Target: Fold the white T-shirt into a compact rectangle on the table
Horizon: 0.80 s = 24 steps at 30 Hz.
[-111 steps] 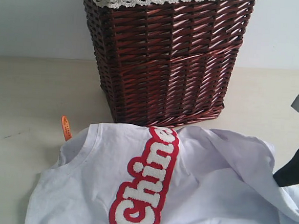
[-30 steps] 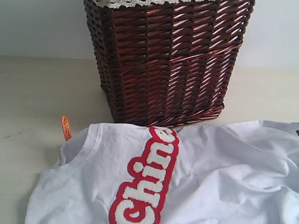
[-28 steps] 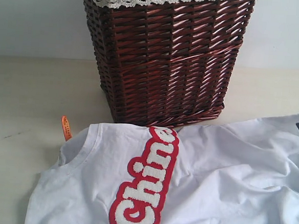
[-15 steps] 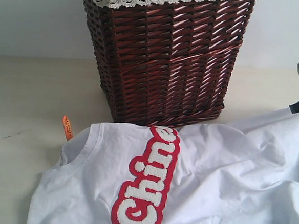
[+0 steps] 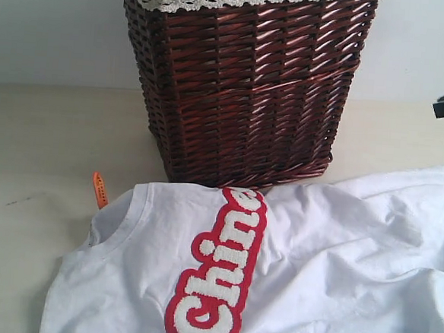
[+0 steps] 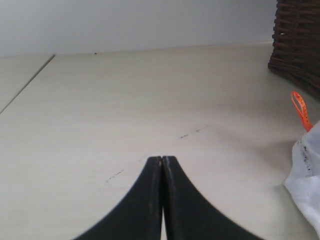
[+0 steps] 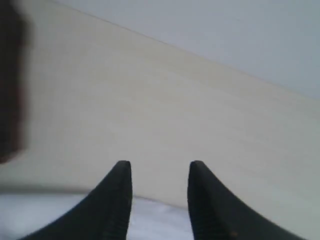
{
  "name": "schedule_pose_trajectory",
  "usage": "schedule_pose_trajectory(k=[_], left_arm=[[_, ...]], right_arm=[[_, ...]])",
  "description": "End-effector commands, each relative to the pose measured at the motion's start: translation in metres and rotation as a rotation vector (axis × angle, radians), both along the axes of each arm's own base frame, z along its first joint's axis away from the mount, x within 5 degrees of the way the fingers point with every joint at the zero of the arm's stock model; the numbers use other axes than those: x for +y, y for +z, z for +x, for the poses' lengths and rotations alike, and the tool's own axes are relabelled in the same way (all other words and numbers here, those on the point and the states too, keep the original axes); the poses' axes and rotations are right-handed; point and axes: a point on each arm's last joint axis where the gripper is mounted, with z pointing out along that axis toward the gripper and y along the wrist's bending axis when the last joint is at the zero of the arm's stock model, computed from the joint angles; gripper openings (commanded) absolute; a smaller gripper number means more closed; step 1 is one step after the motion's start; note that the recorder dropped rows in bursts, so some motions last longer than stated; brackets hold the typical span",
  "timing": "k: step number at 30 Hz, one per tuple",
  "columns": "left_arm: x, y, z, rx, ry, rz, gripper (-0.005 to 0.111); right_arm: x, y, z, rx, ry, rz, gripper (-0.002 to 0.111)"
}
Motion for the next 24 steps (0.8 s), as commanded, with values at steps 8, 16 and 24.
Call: schedule_pose_trajectory(k=[8,16,24], left_arm=[[0.000,0.001,0.000,-0.013,0.000,-0.002,0.000],[0.000,0.001,0.000,-0.013,0.000,-0.002,0.000],[0.000,0.001,0.000,-0.013,0.000,-0.002,0.000]], right_arm=[[0.012,-0.053,-0.114,0.732,0.411,-0.349,0.000],[-0.018,-0.102,-0.142,0.665,0.222,-0.422,0.000],[-0.033,-0.145,-0.136,0.668,0.151,-0.391,0.000]])
